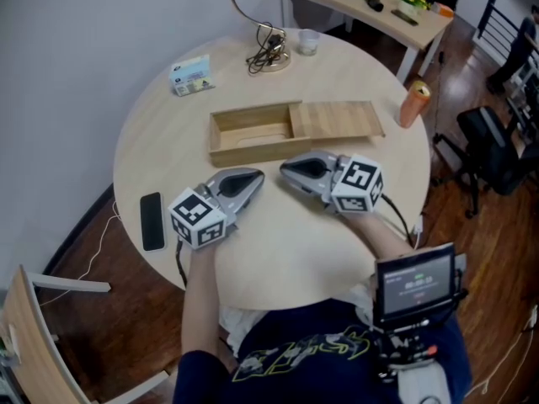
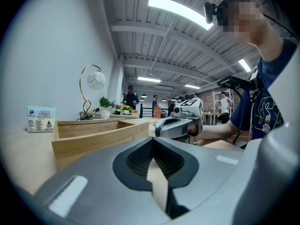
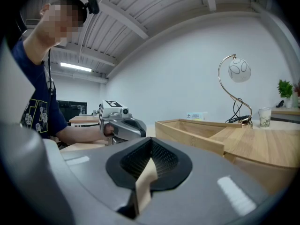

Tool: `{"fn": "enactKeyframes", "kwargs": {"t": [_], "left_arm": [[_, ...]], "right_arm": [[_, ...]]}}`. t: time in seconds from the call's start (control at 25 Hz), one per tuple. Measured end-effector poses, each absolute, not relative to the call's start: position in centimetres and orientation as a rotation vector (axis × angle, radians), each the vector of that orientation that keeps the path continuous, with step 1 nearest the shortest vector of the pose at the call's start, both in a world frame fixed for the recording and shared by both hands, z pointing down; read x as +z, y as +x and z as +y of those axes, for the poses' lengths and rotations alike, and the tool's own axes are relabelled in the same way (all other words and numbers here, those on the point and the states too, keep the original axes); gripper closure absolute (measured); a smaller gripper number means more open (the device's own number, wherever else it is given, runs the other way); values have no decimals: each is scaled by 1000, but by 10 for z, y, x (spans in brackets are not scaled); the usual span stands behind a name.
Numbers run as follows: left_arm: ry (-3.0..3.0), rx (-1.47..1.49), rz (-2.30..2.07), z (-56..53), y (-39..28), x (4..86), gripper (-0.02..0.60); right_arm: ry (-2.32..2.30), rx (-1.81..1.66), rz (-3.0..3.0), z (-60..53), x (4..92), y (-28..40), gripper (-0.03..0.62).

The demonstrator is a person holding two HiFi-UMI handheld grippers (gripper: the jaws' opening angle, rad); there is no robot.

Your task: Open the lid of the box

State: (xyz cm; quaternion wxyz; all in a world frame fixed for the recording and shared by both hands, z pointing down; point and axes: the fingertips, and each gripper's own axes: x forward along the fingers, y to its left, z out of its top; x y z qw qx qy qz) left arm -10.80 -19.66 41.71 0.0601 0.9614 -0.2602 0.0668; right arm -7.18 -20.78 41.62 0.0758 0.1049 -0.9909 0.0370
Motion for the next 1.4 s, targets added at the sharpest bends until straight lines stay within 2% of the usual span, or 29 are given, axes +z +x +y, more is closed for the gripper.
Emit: {"fn": "enactKeyframes", "kwargs": {"t": [1.4], "left_arm": [[2907,215,-784,-198,-110,418,578]], "right_arm": [[349,112,-2958,-209,415,-73,579]]}}
